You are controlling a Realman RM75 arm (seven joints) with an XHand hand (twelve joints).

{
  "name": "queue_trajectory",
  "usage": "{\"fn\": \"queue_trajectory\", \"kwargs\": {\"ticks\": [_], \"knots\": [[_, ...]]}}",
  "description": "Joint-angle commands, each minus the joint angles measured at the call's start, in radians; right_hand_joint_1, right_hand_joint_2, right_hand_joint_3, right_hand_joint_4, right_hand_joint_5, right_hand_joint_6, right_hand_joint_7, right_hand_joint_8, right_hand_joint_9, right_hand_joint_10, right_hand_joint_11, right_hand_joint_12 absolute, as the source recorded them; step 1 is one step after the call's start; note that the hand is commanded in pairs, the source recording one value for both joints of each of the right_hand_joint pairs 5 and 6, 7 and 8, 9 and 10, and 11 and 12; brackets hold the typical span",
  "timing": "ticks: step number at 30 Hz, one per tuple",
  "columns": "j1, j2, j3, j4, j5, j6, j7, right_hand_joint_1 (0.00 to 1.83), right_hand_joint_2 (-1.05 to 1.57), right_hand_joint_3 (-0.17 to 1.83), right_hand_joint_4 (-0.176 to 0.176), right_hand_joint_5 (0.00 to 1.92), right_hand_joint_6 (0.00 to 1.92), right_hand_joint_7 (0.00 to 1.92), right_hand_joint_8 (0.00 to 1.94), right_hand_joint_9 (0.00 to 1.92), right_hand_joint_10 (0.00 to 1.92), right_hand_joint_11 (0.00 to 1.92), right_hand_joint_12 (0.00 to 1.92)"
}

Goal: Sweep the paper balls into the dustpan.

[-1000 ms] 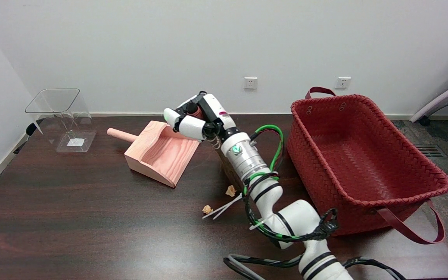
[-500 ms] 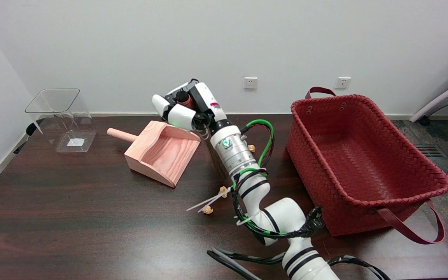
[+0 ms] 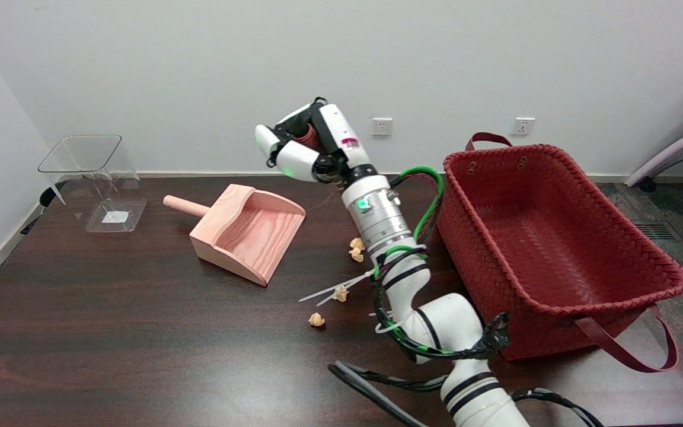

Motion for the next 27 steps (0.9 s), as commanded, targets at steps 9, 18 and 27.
{"fn": "queue_trajectory", "kwargs": {"ticks": [9,18,27], "knots": [[-0.035,0.253,0.094,0.012,-0.002,0.095,0.122,0.99,1.57,1.18,0.000,1.92,1.92,1.92,1.92,1.92,1.92,1.92,1.92],[-0.014,0.258,0.103,-0.136,-0.002,0.036,0.182,0.99,1.57,1.24,0.000,1.92,1.92,1.92,1.92,1.92,1.92,1.92,1.92],[0.025,0.221,0.086,-0.275,-0.002,-0.039,0.189,0.98,1.57,1.31,0.000,1.92,1.92,1.92,1.92,1.92,1.92,1.92,1.92]]}}
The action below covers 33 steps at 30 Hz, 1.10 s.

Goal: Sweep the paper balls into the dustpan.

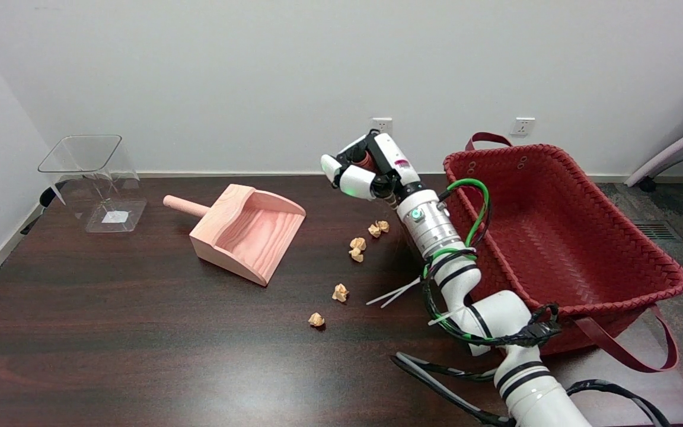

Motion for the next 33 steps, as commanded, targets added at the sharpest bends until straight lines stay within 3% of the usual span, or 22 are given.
{"fn": "queue_trajectory", "kwargs": {"ticks": [1,8,17,33], "knots": [[0.052,0.000,0.002,-0.223,-0.001,-0.103,0.064,0.98,1.57,1.31,0.000,1.92,1.92,1.92,1.92,1.92,1.92,1.92,1.92],[0.105,-0.073,0.002,-0.303,-0.001,-0.142,0.064,0.98,1.57,1.30,0.000,1.92,1.92,1.92,1.92,1.92,1.92,1.92,1.92],[0.137,-0.200,0.060,-0.370,-0.001,-0.178,0.107,0.95,1.57,1.11,0.000,1.92,1.92,1.92,1.92,1.92,1.92,1.92,1.92],[0.195,-0.270,0.161,-0.389,0.001,-0.233,0.120,0.92,1.57,0.88,0.000,1.92,1.92,1.92,1.92,1.92,1.92,1.92,1.92]]}}
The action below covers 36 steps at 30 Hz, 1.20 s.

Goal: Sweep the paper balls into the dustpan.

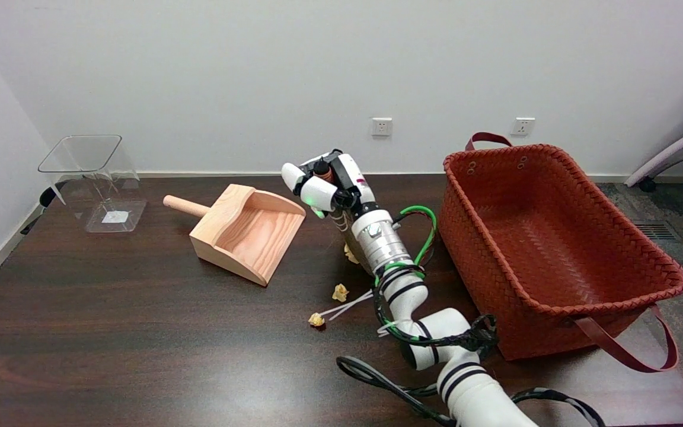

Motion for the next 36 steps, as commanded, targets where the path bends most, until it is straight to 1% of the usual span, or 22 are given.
{"fn": "queue_trajectory", "kwargs": {"ticks": [1,5,9,11,14,19,25,28,34,36], "knots": [[0.083,-0.091,0.096,-0.074,0.001,-0.085,0.022,0.92,1.57,0.86,0.000,1.92,1.92,1.92,1.92,1.92,1.92,1.92,1.92],[0.121,-0.103,0.126,-0.120,0.001,-0.127,0.022,0.90,1.57,0.82,0.000,1.92,1.92,1.92,1.92,1.92,1.92,1.92,1.92],[0.172,-0.134,0.201,-0.202,0.001,-0.194,0.020,0.89,1.57,0.77,0.000,1.92,1.92,1.92,1.92,1.92,1.92,1.92,1.92],[0.204,-0.143,0.244,-0.257,0.001,-0.257,-0.001,0.88,1.57,0.75,0.000,1.92,1.92,1.92,1.92,1.92,1.92,1.92,1.92],[0.249,-0.155,0.300,-0.359,0.001,-0.360,-0.025,0.87,1.57,0.72,0.000,1.92,1.92,1.92,1.92,1.92,1.92,1.92,1.92],[0.344,-0.179,0.457,-0.574,0.001,-0.537,-0.077,0.87,1.57,0.69,0.000,1.92,1.92,1.92,1.92,1.92,1.92,1.92,1.92],[0.441,-0.164,0.594,-0.792,0.000,-0.738,-0.079,0.84,1.57,0.70,0.000,1.92,1.92,1.92,1.92,1.92,1.92,1.92,1.92],[0.467,-0.149,0.613,-0.841,0.000,-0.805,-0.080,0.81,1.57,0.71,0.000,1.92,1.92,1.92,1.92,1.92,1.92,1.92,1.92],[0.490,-0.147,0.640,-0.849,0.000,-0.922,-0.083,0.79,1.57,0.68,0.000,1.92,1.92,1.92,1.92,1.92,1.92,1.92,1.92],[0.493,-0.154,0.647,-0.849,0.000,-0.975,-0.107,0.79,1.57,0.65,0.000,1.92,1.92,1.92,1.92,1.92,1.92,1.92,1.92]]}}
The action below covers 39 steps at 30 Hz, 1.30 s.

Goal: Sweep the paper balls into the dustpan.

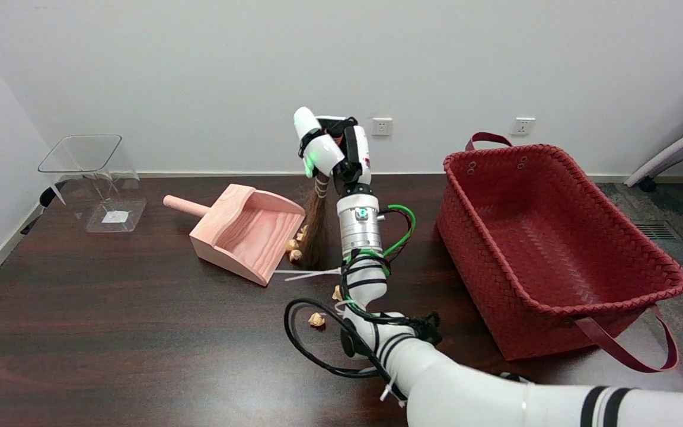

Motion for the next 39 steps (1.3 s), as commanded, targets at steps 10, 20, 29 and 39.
{"fn": "queue_trajectory", "kwargs": {"ticks": [10,20,29,39], "knots": [[0.158,-0.020,0.208,-0.276,-0.004,-0.572,-0.262,1.00,1.57,0.53,0.000,1.92,1.92,1.92,1.92,1.92,1.92,1.92,1.92],[0.077,0.015,0.126,-0.236,-0.004,-0.585,-0.190,1.01,1.57,0.89,0.000,1.92,1.92,1.92,1.92,1.92,1.92,1.92,1.92],[-0.017,0.035,0.052,-0.125,-0.004,-0.360,-0.053,1.02,1.57,0.85,0.000,1.92,1.92,1.92,1.92,1.92,1.92,1.92,1.92],[-0.257,0.028,-0.154,0.364,-0.004,0.091,-0.094,1.04,1.57,0.94,0.000,1.92,1.92,1.92,1.92,1.92,1.92,1.92,1.92]]}}
